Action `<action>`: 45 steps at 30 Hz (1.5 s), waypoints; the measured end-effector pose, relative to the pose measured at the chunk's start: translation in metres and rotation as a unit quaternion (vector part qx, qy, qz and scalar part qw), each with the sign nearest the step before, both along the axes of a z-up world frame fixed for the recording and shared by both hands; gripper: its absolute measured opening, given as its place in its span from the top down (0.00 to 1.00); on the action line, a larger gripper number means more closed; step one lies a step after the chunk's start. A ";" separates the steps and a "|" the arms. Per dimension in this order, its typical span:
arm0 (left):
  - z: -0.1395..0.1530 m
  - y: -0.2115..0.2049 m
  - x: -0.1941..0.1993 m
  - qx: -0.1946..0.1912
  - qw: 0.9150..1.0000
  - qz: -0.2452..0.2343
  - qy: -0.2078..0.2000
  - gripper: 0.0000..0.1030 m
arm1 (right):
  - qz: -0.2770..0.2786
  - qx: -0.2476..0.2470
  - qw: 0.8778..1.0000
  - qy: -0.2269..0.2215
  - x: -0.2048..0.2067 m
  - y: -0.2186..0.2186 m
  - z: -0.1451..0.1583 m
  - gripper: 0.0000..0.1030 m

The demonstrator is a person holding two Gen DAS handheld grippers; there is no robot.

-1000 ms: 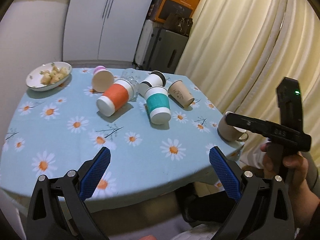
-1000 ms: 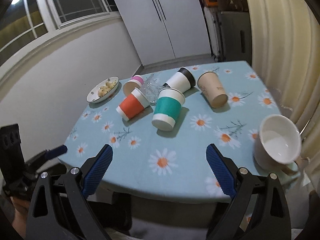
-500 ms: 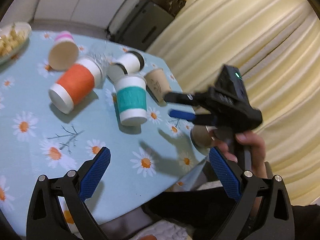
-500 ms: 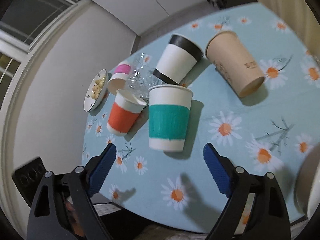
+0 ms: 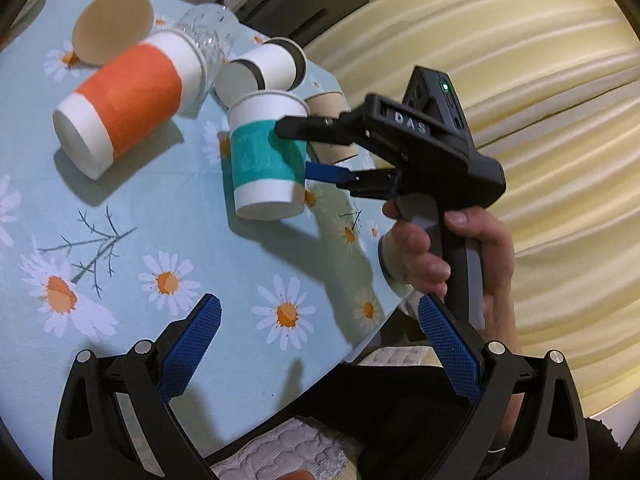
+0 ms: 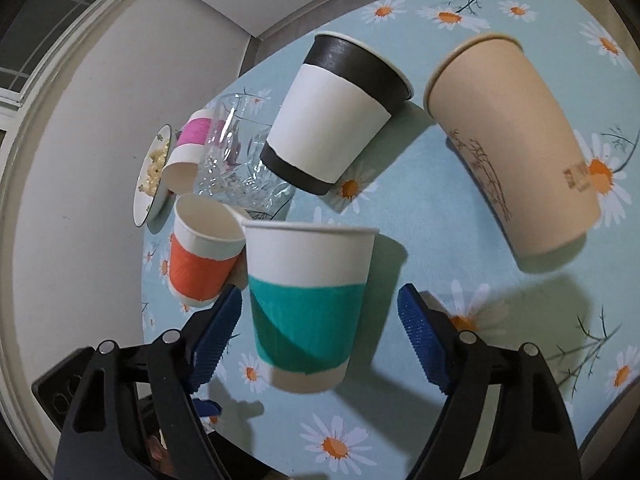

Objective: Flip cup upright
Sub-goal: 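Move the right gripper down over the teal-banded cup lying on its side, then close the right gripper on the teal-banded cup's body and lift it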

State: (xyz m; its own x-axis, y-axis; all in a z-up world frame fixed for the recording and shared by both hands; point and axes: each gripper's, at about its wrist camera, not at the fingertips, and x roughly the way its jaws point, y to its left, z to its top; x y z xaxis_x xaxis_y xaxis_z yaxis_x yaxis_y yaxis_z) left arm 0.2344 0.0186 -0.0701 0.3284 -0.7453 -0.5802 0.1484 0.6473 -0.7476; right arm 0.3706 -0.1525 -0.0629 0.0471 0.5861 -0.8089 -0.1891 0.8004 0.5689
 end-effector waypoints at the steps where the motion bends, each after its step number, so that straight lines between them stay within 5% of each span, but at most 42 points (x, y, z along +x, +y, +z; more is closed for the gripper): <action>1: -0.001 0.000 -0.001 0.002 1.000 -0.001 -0.001 0.07 | 0.002 0.005 1.000 0.007 0.001 0.001 -0.003 0.26; 9: -0.001 0.002 -0.002 0.012 1.000 0.003 0.001 0.07 | 0.020 0.024 0.999 0.022 0.003 0.009 -0.009 0.37; 30: 0.014 0.023 -0.049 0.022 1.000 0.020 0.009 0.07 | 0.075 0.034 0.995 0.060 -0.081 0.028 0.015 0.37; 45: 0.004 0.033 -0.081 0.028 0.998 0.039 0.031 0.07 | 0.092 0.008 0.993 0.071 -0.119 0.049 -0.006 0.32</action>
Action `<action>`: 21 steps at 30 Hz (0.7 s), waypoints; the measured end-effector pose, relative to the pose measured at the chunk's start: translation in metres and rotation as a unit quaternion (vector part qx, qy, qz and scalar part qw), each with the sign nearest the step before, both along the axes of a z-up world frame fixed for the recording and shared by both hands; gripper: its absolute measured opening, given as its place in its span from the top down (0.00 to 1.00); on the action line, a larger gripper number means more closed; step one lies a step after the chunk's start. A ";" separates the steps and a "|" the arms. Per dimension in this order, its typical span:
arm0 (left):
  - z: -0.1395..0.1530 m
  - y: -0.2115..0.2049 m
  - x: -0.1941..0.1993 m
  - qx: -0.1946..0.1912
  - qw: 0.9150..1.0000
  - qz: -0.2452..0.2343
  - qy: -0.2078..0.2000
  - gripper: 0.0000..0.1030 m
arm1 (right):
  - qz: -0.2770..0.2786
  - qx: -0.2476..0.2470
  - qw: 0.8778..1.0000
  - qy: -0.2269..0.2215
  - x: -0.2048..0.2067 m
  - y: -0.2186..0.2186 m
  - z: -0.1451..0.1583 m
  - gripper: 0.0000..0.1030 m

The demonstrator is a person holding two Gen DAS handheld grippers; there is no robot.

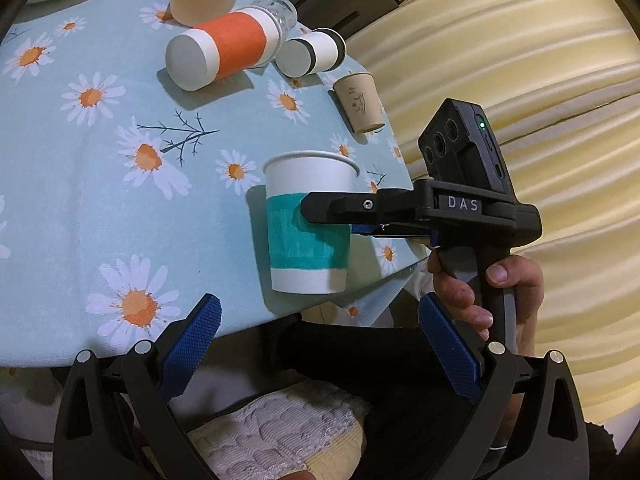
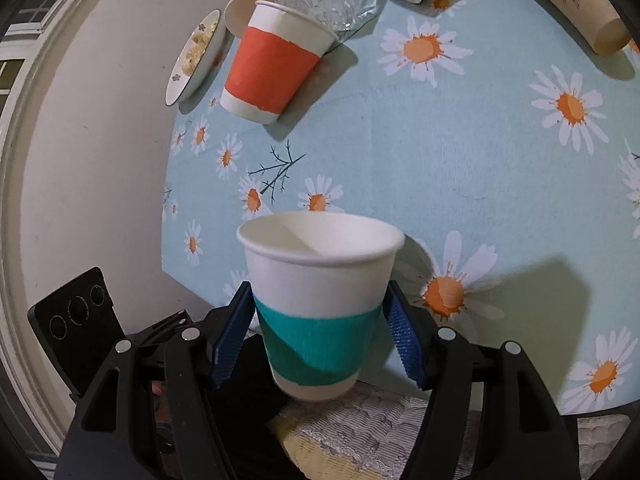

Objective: Flip cup upright
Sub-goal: 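Close the right gripper on the teal-banded cup's body and lift it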

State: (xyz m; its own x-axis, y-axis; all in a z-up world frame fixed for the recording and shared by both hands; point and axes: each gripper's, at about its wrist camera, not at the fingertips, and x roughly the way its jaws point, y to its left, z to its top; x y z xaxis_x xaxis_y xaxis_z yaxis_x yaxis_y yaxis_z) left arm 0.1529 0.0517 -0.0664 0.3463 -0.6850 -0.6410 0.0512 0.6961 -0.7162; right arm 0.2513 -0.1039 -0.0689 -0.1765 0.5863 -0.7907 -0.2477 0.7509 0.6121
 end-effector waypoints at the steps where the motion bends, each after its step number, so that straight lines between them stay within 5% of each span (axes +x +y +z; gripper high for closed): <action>1: 0.000 0.000 0.000 0.000 1.000 -0.001 0.001 0.07 | -0.001 0.001 1.000 -0.001 0.001 -0.003 0.001 0.32; 21: -0.006 0.004 0.008 0.017 1.000 0.004 0.007 0.07 | 0.000 0.015 1.000 0.002 0.008 -0.007 0.013 0.32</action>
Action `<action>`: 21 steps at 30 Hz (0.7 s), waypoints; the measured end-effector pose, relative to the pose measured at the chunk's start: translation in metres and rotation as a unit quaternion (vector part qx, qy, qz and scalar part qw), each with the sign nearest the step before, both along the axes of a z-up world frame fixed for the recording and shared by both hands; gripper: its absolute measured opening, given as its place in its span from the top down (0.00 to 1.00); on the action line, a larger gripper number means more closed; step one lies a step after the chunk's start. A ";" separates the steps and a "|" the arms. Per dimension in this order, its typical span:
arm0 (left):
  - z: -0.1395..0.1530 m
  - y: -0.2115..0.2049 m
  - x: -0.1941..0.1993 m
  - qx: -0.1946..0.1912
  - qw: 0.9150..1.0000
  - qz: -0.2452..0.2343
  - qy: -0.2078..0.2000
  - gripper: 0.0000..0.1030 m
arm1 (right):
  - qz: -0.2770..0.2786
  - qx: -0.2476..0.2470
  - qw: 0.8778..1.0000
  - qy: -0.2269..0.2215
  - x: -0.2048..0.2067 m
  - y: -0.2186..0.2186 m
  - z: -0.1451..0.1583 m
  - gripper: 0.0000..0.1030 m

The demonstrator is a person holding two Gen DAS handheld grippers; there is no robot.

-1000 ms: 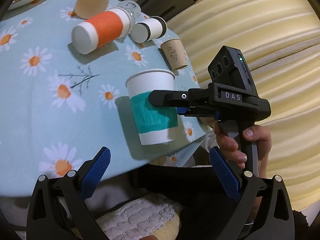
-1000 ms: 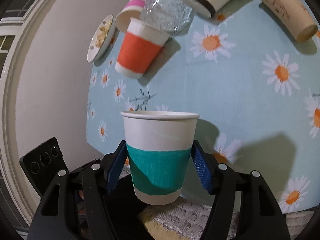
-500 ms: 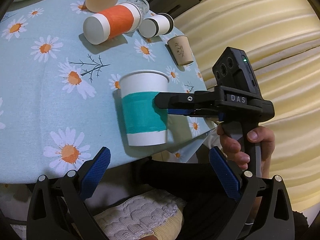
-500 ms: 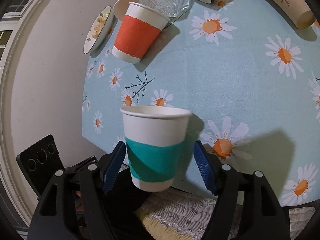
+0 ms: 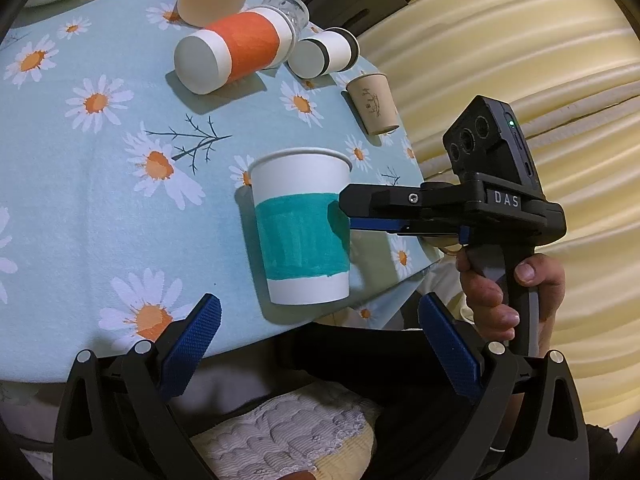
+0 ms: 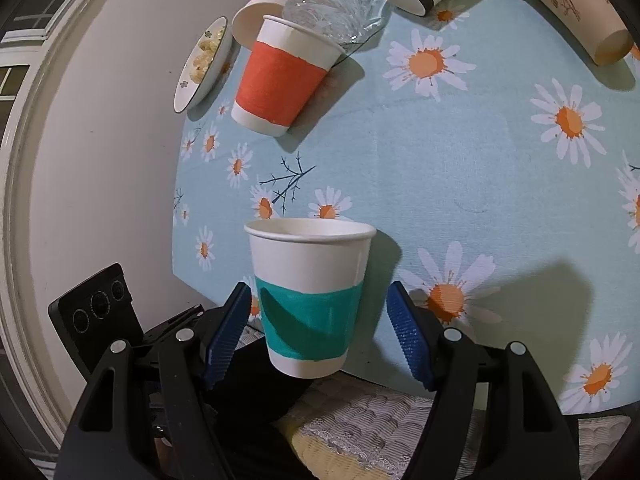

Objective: Flip cup upright
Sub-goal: 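Close the right gripper on the teal-banded cup's body and lift it, then rotate the right gripper to turn the teal-banded cup rim-up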

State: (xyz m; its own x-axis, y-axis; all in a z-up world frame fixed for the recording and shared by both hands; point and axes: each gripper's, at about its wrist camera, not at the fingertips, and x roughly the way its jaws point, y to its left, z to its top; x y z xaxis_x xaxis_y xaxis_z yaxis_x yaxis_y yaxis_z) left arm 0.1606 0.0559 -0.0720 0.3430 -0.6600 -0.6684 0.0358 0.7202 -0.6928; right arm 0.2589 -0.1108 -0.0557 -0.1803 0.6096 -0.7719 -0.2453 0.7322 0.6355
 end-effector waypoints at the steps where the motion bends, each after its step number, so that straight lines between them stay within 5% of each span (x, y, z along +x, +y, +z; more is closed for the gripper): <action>1: 0.001 0.000 0.001 0.000 1.000 0.000 0.000 0.07 | 0.000 0.001 1.000 -0.001 0.000 0.000 0.001 0.32; 15: -0.013 -0.024 0.036 0.018 0.999 -0.031 0.032 0.08 | 0.002 -0.004 1.000 0.012 0.022 0.000 -0.012 0.32; 17: -0.017 -0.027 0.038 0.018 0.999 -0.034 0.035 0.19 | 0.006 0.001 1.000 0.013 0.023 0.001 -0.012 0.32; 21: -0.022 -0.026 0.040 0.013 0.999 -0.026 0.041 0.20 | 0.015 0.007 1.000 0.019 0.022 0.006 -0.013 0.33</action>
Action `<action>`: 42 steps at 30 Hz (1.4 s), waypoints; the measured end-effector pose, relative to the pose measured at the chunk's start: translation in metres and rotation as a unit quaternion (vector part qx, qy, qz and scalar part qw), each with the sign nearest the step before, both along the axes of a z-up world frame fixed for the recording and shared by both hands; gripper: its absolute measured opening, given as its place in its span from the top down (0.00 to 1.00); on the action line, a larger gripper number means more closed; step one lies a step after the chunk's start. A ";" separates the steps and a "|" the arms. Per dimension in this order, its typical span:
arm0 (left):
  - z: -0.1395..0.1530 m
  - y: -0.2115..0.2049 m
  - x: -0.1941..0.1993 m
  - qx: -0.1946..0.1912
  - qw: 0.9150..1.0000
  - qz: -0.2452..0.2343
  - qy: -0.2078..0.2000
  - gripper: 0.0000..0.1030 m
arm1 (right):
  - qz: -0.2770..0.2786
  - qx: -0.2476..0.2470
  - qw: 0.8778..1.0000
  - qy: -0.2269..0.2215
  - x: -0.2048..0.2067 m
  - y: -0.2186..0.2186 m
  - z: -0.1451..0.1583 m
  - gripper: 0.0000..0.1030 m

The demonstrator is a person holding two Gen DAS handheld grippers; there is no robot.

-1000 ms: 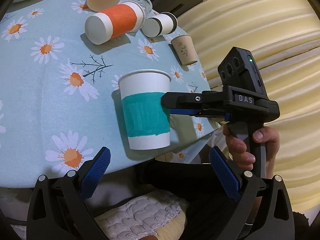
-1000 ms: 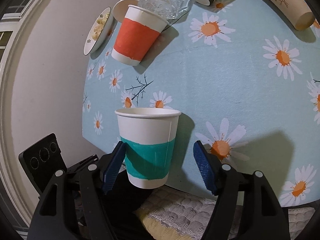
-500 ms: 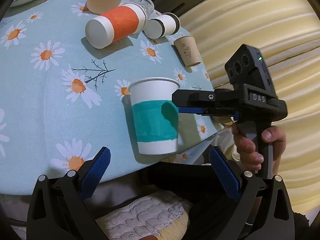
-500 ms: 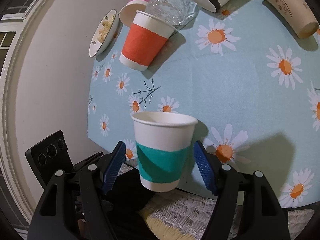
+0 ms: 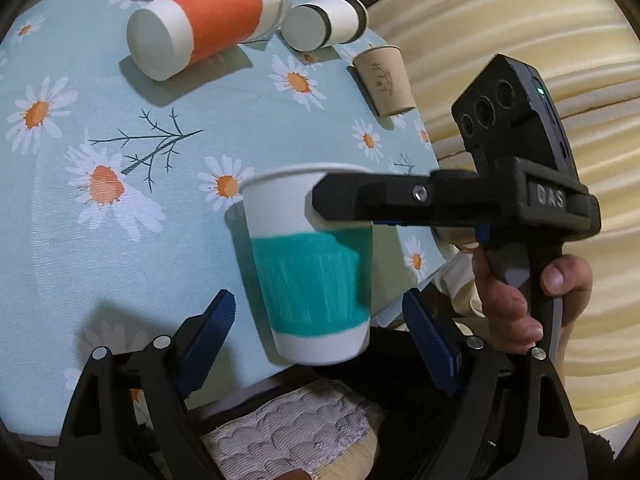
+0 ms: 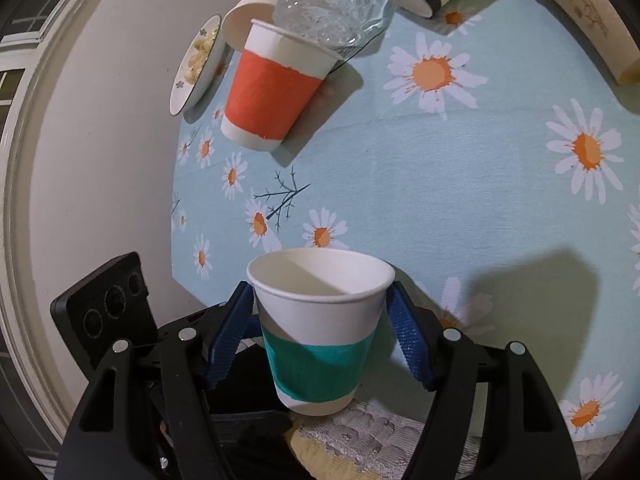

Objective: Flip cup upright
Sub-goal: 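Rotate the right gripper to turn the teal-banded cup rim-up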

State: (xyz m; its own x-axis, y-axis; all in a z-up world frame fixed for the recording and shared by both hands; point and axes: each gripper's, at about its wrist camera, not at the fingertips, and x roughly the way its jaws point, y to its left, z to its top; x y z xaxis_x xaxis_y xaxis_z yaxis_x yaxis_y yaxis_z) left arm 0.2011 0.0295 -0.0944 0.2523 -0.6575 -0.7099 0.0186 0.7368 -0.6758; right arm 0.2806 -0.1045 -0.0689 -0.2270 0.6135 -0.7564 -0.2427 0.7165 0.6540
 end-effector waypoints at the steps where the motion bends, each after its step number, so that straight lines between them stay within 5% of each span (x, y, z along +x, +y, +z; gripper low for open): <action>1: -0.001 -0.001 0.002 -0.001 1.000 0.001 0.001 0.20 | 0.000 0.001 1.000 -0.001 -0.001 0.002 0.000 0.33; 8: -0.008 -0.006 0.004 0.003 1.000 -0.005 0.010 0.42 | 0.005 0.007 1.000 -0.005 -0.002 0.003 -0.001 0.34; 17: -0.008 -0.006 0.002 0.000 1.000 -0.003 0.005 0.43 | 0.022 0.009 0.999 -0.033 -0.007 0.005 0.007 0.35; 23: 0.017 -0.008 -0.009 0.034 0.997 0.006 -0.070 0.43 | 0.038 0.044 0.989 -0.134 -0.024 0.005 0.042 0.35; 26: 0.033 -0.014 -0.020 0.064 0.989 0.015 -0.130 0.43 | 0.052 0.063 0.972 -0.218 -0.042 0.001 0.065 0.35; 32: 0.060 -0.032 -0.045 0.158 0.951 0.014 -0.266 0.43 | 0.076 0.102 0.929 -0.348 -0.077 -0.008 0.096 0.37; 39: 0.070 -0.043 -0.067 0.205 0.900 0.016 -0.385 0.43 | 0.089 0.147 0.867 -0.468 -0.103 -0.026 0.108 0.37; 42: 0.064 -0.048 -0.076 0.213 0.885 0.028 -0.414 0.43 | 0.088 0.167 0.846 -0.498 -0.110 -0.034 0.103 0.37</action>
State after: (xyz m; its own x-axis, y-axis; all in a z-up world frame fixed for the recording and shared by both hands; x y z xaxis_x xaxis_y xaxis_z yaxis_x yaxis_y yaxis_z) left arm 0.1254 -0.0181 -0.0301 0.8250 -0.3452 -0.4474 0.3326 0.9367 -0.1095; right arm 0.1707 -0.1383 0.0339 0.3106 0.8539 -0.4176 -0.8770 0.4269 0.2205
